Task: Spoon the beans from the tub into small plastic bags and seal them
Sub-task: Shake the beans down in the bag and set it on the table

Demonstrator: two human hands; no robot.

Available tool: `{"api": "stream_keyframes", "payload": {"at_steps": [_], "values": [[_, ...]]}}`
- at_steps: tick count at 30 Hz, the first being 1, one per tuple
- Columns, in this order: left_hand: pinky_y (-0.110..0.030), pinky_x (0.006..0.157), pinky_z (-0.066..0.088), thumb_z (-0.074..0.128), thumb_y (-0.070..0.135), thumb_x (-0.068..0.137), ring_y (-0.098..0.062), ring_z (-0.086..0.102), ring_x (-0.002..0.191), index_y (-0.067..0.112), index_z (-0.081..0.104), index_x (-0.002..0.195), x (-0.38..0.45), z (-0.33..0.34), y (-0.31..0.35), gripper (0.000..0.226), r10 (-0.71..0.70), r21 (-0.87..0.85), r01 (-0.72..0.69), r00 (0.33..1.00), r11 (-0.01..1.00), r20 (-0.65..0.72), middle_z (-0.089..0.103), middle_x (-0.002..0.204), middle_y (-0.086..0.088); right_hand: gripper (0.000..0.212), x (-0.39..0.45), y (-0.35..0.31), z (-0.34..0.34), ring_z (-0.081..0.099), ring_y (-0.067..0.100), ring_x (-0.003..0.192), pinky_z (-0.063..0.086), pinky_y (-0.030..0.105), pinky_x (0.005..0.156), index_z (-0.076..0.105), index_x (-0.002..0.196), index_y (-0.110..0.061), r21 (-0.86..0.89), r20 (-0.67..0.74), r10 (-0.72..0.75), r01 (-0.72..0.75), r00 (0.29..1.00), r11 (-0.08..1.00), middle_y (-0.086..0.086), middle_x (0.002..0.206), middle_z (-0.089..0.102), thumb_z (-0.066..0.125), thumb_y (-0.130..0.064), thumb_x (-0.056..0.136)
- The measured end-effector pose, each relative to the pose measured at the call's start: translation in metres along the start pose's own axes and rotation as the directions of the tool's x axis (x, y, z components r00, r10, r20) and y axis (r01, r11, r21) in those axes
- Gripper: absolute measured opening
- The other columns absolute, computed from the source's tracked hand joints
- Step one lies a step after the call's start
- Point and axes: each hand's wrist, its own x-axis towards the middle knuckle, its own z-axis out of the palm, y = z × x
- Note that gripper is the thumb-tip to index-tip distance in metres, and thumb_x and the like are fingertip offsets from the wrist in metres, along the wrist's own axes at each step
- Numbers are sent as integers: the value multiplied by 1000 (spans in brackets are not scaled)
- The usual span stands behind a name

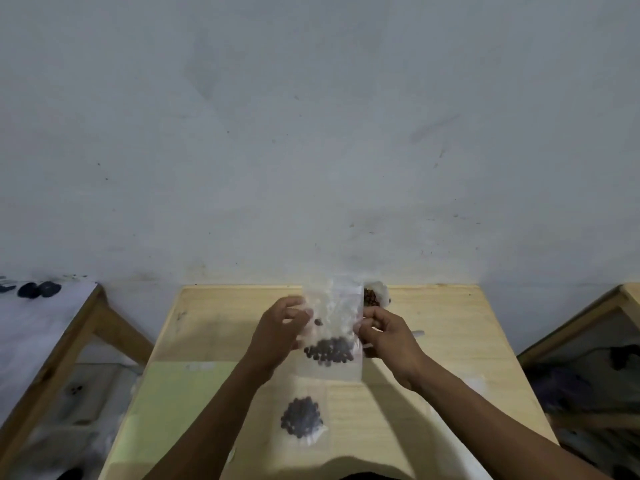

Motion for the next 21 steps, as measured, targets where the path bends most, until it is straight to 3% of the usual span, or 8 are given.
{"api": "stream_keyframes", "payload": {"at_steps": [2, 5, 8, 11, 13, 16, 19, 21], "values": [[-35, 72, 60, 66, 23, 91, -23, 67, 89, 23, 57, 124, -10, 1, -23, 34, -74, 89, 69, 996, 994, 55, 66, 103, -7, 24, -4, 9, 10, 60, 26, 76, 55, 52, 79, 67, 106, -25, 42, -84, 72, -68, 994, 997, 13, 81, 60, 60, -6, 93], [-33, 66, 59, 70, 17, 86, -22, 67, 83, 27, 52, 130, -26, 1, -52, 49, -129, 149, 120, 990, 982, 54, 66, 95, -7, 35, -14, 21, 26, 61, 24, 66, 57, 46, 66, 59, 120, -23, 7, -173, 130, -131, 976, 991, 9, 79, 60, 55, 0, 94], [-35, 66, 60, 73, 15, 82, -21, 66, 76, 28, 51, 134, -40, -3, -73, 58, -179, 225, 172, 984, 959, 11, 65, 84, -6, 47, -23, 38, 40, 62, 21, 64, 52, 35, 57, 50, 133, -20, -157, -81, 167, -179, 983, 971, 8, 80, 62, 59, -2, 91], [-23, 51, 48, 71, 11, 84, -13, 59, 59, 22, 47, 140, -52, -10, -89, 62, -230, 273, 225, 973, 935, -14, 63, 71, -2, 73, -28, 53, 55, 59, 16, 71, 48, 30, 62, 37, 145, -23, -351, 54, 249, -215, 967, 911, -1, 82, 61, 66, -9, 79], [-17, 51, 42, 71, 12, 84, -9, 56, 56, 18, 45, 143, -59, -13, -99, 65, -228, 327, 221, 974, 919, -19, 62, 68, 1, 79, -31, 62, 65, 58, 18, 80, 46, 29, 67, 33, 147, -20, -409, 97, 268, -207, 959, 889, -2, 92, 59, 70, -12, 78], [-21, 61, 44, 69, 20, 87, -12, 59, 69, 15, 42, 145, -65, -16, -111, 64, -227, 406, 217, 974, 888, -24, 63, 77, 1, 73, -35, 74, 74, 60, 21, 88, 50, 31, 72, 38, 141, -17, -451, 97, 248, -180, 964, 874, 0, 99, 59, 74, -13, 77], [-29, 75, 48, 64, 25, 92, -26, 64, 94, 14, 36, 149, -68, -14, -120, 64, -241, 464, 220, 970, 858, -14, 68, 103, -13, 66, -35, 84, 82, 66, 30, 90, 58, 44, 75, 47, 130, -12, -494, 80, 230, -162, 970, 854, 7, 102, 66, 73, -14, 70], [-27, 75, 48, 62, 24, 93, -27, 62, 99, 16, 33, 150, -66, -12, -126, 64, -248, 489, 223, 969, 843, -15, 63, 116, -15, 65, -35, 93, 87, 63, 34, 90, 58, 46, 72, 47, 124, -14, -518, 60, 241, -176, 969, 837, 12, 100, 63, 70, -19, 64]]}}
